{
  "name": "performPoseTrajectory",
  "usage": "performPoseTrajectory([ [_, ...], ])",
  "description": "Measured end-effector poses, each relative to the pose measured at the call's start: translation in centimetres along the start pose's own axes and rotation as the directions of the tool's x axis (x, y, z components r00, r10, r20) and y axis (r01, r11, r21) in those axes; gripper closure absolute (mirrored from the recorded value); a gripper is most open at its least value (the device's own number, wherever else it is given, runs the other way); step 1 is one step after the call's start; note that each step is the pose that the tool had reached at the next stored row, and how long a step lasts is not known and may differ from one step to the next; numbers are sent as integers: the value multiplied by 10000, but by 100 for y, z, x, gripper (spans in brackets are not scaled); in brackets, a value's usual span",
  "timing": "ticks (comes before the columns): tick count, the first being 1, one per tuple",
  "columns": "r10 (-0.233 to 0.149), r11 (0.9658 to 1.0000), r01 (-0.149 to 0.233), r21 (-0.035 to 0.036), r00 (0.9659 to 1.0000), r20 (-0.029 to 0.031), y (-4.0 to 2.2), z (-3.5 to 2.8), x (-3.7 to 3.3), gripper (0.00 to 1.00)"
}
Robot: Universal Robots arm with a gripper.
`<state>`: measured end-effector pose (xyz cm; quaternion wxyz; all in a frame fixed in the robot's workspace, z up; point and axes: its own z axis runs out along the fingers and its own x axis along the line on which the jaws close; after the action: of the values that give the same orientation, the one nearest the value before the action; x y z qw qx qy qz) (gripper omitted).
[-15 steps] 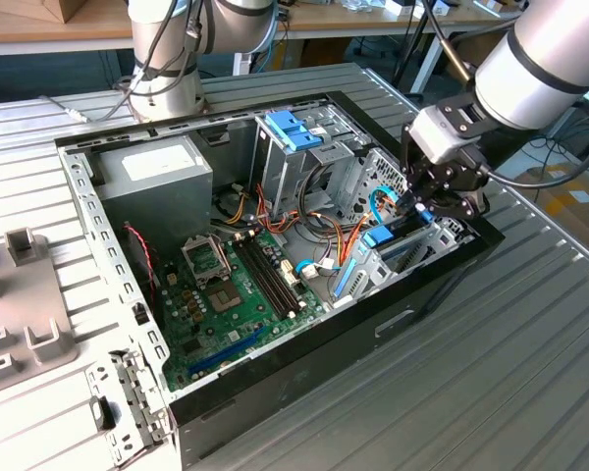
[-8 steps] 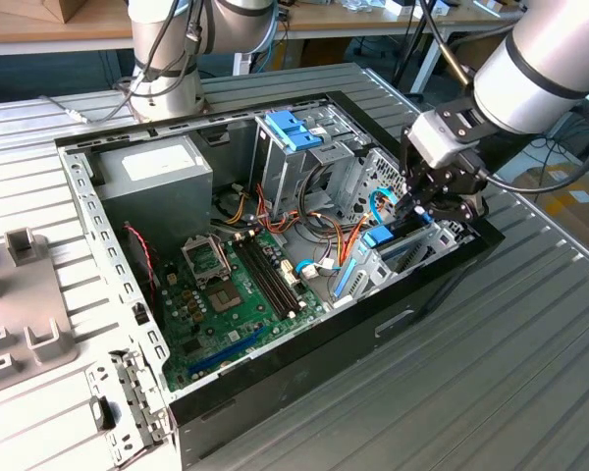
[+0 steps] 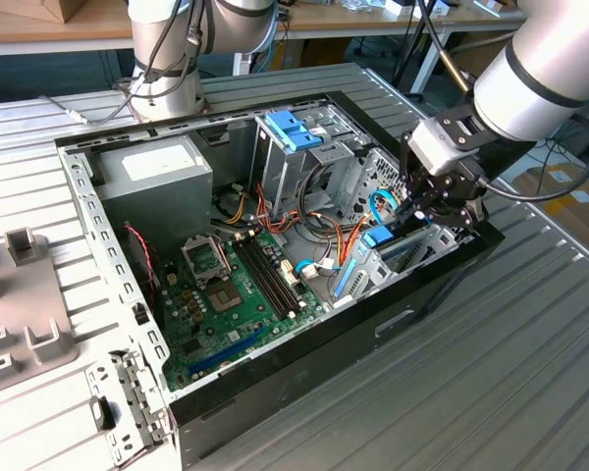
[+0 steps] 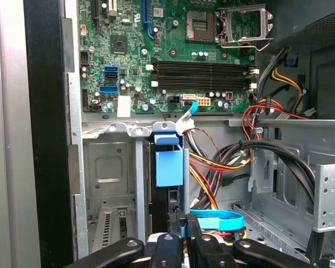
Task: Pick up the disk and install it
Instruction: 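Insert the second disk wire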
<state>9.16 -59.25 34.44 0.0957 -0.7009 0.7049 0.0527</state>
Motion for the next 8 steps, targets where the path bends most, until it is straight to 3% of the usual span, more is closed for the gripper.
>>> performPoseTrajectory([
  [8, 0, 10000, 0, 0, 10000, -3, 2, 39, 23, 84],
])
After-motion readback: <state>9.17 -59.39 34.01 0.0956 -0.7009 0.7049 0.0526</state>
